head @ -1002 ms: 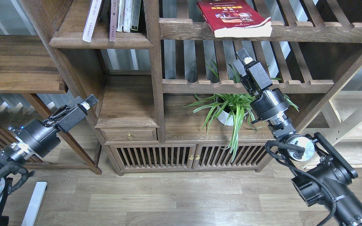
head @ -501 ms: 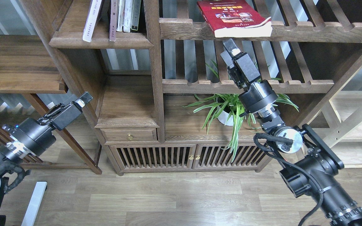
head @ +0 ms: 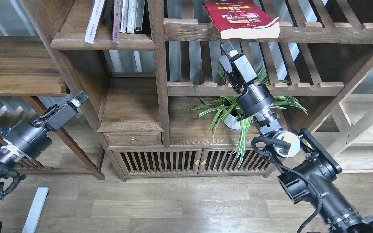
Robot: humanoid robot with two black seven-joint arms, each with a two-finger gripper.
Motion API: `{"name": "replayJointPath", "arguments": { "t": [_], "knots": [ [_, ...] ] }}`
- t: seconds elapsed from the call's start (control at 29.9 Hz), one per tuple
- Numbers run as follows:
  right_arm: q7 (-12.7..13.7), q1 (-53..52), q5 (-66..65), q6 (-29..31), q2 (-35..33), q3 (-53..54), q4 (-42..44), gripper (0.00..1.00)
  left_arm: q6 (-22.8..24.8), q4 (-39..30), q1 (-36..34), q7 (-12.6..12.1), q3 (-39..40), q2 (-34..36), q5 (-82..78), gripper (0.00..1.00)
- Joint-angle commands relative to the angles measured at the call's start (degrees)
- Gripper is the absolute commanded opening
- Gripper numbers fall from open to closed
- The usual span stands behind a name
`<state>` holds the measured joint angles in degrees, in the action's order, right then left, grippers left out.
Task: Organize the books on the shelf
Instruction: 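Raise the right gripper up to the dark red book on the top shelf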
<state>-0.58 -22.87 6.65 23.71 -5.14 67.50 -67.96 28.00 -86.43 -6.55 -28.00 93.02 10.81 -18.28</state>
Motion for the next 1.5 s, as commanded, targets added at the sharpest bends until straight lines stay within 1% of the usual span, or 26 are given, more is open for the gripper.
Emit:
{"name": "replayJointPath", "arguments": {
  "t": [0.0,0.13,0.4,0.6,0.74,0.97,1.1,1.34,1.47],
  "knots": [
    [0.1,-1.2,0.0,-0.6,-0.1,0.1,0.1,0.99,0.0,0.1,0.1,0.0,0.1,0.0,0.3,0.99],
    [0.1,-2.4,0.4,-3.1,-0.1,0.9,0.1,0.99,0.0,0.1,0.5,0.0,0.1,0.0,0.9,0.99],
    [0.0,-2.7,2.6,-5.6,-0.7,1.1,-1.0,0.99,0.0,0.1,0.5,0.0,1.5,0.0,0.9,0.99],
    [-1.1,-2.1,4.5,-7.8,2.2,3.2,-3.8,0.99,0.0,0.6,0.5,0.0,1.9,0.1,1.0,0.99],
    [-2.7,-0.5,4.5,-9.4,5.1,4.7,-5.8,0.99,0.0,0.6,0.5,0.0,1.9,0.1,1.0,0.99],
    [-2.8,2.0,4.5,-9.7,4.5,4.8,-7.4,0.99,0.0,0.6,0.6,0.0,2.3,0.1,1.0,0.99],
    [-2.7,3.1,4.5,-12.5,3.8,5.5,-8.2,0.99,0.0,0.9,0.5,0.0,2.6,0.1,1.0,0.99],
    [-2.7,3.1,4.5,-13.4,3.8,5.5,-8.4,0.98,0.0,1.3,0.6,0.0,3.0,0.2,1.0,0.99],
    [-2.8,3.1,4.5,-12.4,4.1,6.0,-8.4,0.99,0.0,1.3,0.5,0.0,3.4,0.2,1.0,0.99]
  ]
}}
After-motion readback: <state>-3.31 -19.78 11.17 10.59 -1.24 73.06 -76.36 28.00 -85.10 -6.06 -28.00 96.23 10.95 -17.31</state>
